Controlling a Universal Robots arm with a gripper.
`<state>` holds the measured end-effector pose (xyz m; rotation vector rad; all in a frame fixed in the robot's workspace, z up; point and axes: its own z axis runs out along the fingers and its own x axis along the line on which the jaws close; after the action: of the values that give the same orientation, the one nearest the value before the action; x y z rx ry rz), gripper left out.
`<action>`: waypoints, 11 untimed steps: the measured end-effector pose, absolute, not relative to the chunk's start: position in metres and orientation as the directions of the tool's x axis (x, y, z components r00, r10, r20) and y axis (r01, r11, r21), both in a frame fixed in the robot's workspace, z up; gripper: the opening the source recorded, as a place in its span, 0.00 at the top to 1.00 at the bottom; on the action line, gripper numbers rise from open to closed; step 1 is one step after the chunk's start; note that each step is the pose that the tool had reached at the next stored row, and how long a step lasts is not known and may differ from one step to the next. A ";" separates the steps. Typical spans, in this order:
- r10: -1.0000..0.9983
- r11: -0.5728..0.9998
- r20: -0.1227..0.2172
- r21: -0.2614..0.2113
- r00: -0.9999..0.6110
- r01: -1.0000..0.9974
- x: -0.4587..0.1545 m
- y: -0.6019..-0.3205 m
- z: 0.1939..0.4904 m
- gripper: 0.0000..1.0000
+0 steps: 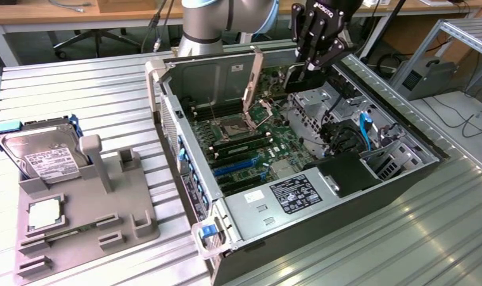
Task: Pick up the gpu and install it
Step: 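Insert the gpu into the slot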
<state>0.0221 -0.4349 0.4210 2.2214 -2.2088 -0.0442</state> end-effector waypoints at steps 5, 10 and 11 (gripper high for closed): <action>-1.000 -0.006 -0.014 0.026 0.006 -1.000 0.022 -0.435 0.419 0.73; -1.000 -0.006 -0.014 0.026 0.005 -1.000 0.022 -0.435 0.417 0.73; -1.000 -0.006 -0.014 0.026 0.005 -1.000 0.022 -0.435 0.417 0.73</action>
<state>0.0215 -0.4349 0.4167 2.2212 -2.2086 -0.0440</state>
